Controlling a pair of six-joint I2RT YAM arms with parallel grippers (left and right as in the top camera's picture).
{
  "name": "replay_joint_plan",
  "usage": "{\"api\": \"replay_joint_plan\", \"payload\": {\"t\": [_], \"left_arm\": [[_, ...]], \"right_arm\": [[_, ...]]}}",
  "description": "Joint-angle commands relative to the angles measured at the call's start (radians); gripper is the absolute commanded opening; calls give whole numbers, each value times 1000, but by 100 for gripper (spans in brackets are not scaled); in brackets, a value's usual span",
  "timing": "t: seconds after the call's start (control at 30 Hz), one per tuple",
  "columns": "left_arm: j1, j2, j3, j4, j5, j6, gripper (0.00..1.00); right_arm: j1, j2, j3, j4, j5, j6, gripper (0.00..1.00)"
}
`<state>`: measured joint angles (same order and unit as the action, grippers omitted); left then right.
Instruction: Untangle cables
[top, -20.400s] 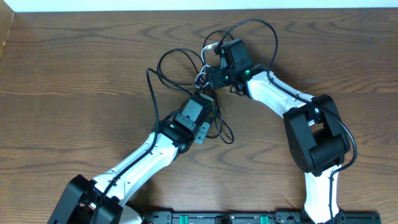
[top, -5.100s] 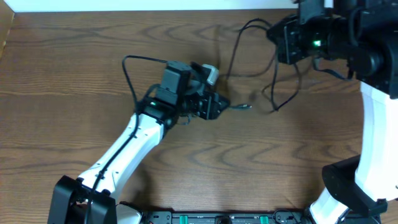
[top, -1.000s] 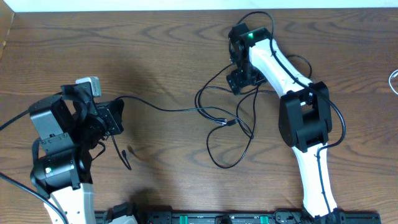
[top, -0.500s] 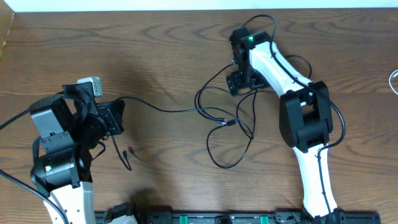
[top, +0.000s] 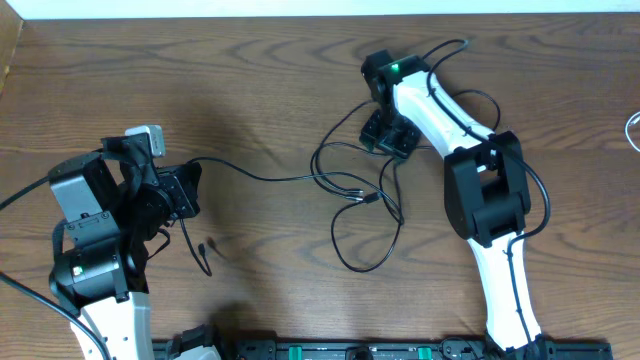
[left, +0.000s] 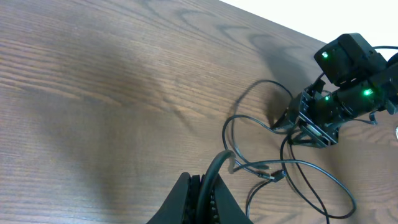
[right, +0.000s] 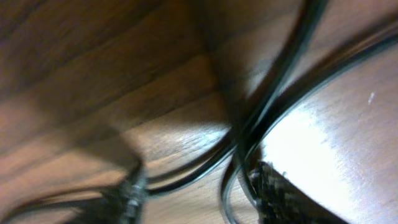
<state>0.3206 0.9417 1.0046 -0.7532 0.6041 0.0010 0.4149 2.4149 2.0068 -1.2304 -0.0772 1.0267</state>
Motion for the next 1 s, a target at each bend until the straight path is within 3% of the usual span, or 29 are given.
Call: {"api": "replay_joint_plan", "payload": {"t": [0.0,0.07,0.1,0.13,0.33,0.47,0.77,0.97], "left_arm": [[3,-2,-2,-2,17,14,7],[3,-2,-2,-2,17,14,7],[3,-2,-2,-2,17,14,7],[3,-2,-2,-2,17,14,7],[3,-2,-2,-6,17,14,7],[3,-2,-2,-6,17,25,7],[3,12,-2,-6,13,51,7],[3,42,-2,-9,13,51,7]], "right_arm": [[16,14,-14,9,37,118,35],[22,14,-14,18,94,116,20],[24,14,-14,15,133,116,4],[24,14,-14,14,161,106,1],[-20,10,7,16,201,-105,1],[-94,-16,90,-77,187,-267,1],[-213,-182,461,-303,171,-665,1],[-217,-352,664,-293,177,-759,1]]}}
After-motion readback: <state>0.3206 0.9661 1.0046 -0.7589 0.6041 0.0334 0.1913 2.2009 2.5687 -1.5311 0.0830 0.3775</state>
